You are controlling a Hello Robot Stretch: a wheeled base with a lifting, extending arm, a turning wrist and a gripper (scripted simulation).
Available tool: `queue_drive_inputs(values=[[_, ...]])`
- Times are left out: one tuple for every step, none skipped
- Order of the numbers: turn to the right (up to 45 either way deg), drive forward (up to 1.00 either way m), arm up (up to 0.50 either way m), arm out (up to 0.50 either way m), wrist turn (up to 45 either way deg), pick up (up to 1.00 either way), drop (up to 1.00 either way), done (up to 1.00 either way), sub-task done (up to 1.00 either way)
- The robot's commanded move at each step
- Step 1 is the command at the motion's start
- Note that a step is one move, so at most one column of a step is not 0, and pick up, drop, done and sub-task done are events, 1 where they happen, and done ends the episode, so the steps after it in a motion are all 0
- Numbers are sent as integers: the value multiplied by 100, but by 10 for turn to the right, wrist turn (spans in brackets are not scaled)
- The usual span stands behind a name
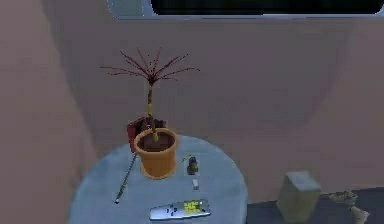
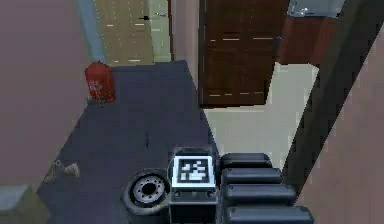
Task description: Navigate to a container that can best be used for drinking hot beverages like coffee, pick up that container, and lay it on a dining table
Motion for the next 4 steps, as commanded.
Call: queue_drive_inputs(values=[[450, 0, 0, 0, 0, 0, 0, 0, 0], [240, 0, 0, 0, 0, 0, 0, 0, 0], [-450, 0, 0, 0, 0, 0, 0, 0, 0], [-450, 0, 0, 0, 0, 0, 0, 0, 0]])
